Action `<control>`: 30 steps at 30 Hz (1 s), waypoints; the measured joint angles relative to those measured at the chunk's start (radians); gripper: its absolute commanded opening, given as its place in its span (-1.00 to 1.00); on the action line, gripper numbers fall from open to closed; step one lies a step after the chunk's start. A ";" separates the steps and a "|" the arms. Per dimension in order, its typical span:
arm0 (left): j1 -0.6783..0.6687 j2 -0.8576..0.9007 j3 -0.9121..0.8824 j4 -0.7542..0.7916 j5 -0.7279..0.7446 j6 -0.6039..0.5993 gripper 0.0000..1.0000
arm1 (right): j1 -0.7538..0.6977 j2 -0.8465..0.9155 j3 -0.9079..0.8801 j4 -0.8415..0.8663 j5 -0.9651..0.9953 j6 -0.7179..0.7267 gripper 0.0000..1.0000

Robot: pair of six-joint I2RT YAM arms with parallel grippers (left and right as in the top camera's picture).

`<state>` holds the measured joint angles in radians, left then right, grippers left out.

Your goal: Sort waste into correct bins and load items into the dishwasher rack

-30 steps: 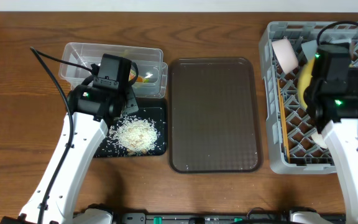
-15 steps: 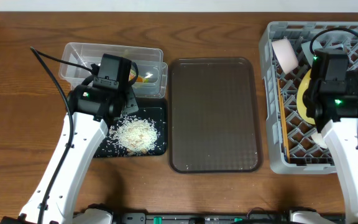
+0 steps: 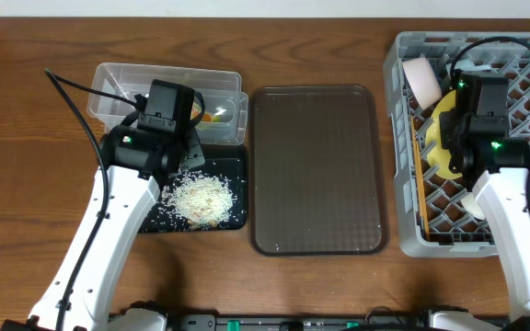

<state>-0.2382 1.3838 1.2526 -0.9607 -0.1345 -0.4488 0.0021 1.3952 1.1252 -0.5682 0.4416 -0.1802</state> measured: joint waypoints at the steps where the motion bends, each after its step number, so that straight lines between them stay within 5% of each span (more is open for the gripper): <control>1: 0.000 0.000 0.000 0.000 0.000 0.000 0.18 | 0.000 -0.002 0.000 0.000 -0.032 0.006 -0.20; 9: 0.000 0.000 0.000 0.007 0.000 0.001 0.57 | 0.000 -0.059 0.000 0.068 -0.344 0.084 0.03; 15: 0.000 0.000 0.000 0.095 0.000 0.075 0.69 | 0.001 -0.055 0.000 0.113 -0.557 0.126 0.19; 20: 0.000 0.000 0.000 0.048 0.011 0.141 0.72 | 0.001 0.027 0.000 0.014 -0.600 0.148 0.98; 30: 0.000 -0.016 -0.004 -0.125 0.061 0.169 0.72 | 0.001 0.047 -0.003 -0.267 -0.574 0.177 0.99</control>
<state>-0.2382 1.3682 1.2488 -1.0855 -0.0738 -0.2794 0.0029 1.4422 1.1217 -0.8349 -0.1326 -0.0029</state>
